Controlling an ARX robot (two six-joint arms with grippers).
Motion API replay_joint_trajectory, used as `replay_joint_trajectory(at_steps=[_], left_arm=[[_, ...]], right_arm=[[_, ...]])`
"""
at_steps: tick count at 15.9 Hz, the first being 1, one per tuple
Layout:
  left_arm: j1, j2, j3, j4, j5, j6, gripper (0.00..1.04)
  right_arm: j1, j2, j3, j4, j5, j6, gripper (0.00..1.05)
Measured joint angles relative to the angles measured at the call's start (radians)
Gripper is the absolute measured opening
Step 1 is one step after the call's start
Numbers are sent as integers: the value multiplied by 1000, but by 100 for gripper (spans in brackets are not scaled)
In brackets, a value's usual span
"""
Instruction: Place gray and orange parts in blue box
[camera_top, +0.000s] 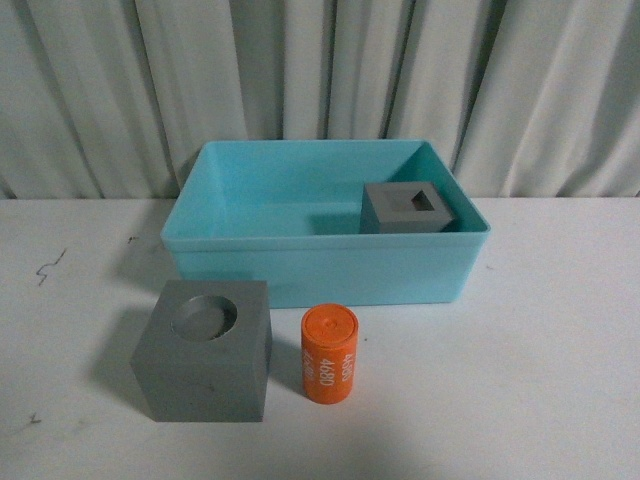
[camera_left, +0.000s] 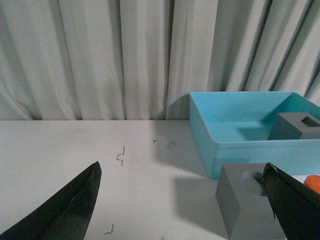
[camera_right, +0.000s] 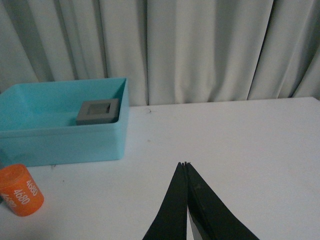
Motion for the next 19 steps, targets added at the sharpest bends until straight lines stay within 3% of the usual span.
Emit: replay_joint_trajectory(at_steps=[3,4,9,10,11,12,14,19], left_arm=[[0,0,0,0,1,0,98],[0,0,0,0,1,0,98],[0,0,0,-2,0,-1,98],[-16,95,79,-212,-25,-69,98],[-37,307,170,-293,-37,-147,98],[-58,484,238,-225,-36,-193,98],[-131,767,368,-46,-35,-221,98],[-300,1225,529,167,-41,-189,98]], right_arm=[[0,-69,0,-23,0,0,2],[0,-70,0,-23,0,-1,6],[0,-70,0,-23,1,-1,74],[0,-70,0,-23,1,-1,85],[0,-70,0,-23,0,0,94],[0,-70,0,-23,0,0,100],[0,-70,0,-24,1,0,98],[0,-70,0,-23,1,0,98]])
